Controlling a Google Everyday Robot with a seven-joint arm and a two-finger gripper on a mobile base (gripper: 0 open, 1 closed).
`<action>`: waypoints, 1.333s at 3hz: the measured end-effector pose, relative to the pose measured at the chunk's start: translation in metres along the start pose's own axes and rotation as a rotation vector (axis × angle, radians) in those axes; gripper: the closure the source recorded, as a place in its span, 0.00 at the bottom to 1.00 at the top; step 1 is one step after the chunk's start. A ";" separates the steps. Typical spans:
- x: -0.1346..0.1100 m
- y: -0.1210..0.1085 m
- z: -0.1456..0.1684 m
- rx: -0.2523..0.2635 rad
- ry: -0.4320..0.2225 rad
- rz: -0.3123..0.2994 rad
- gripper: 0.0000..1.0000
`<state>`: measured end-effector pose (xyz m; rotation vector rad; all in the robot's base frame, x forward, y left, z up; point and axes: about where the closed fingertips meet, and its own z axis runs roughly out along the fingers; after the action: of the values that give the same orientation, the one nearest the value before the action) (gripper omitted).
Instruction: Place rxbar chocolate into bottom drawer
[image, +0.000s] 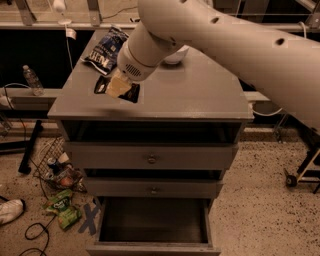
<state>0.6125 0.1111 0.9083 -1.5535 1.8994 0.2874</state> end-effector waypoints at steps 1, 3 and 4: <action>0.024 0.032 -0.002 -0.079 -0.005 -0.026 1.00; 0.048 0.065 0.000 -0.152 -0.055 -0.059 1.00; 0.079 0.074 -0.002 -0.121 -0.087 0.027 1.00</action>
Offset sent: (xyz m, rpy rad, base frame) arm -0.0936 -0.0315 -0.0710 0.0948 0.1090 0.2208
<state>0.5366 0.0675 0.8442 -1.5678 1.8660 0.4824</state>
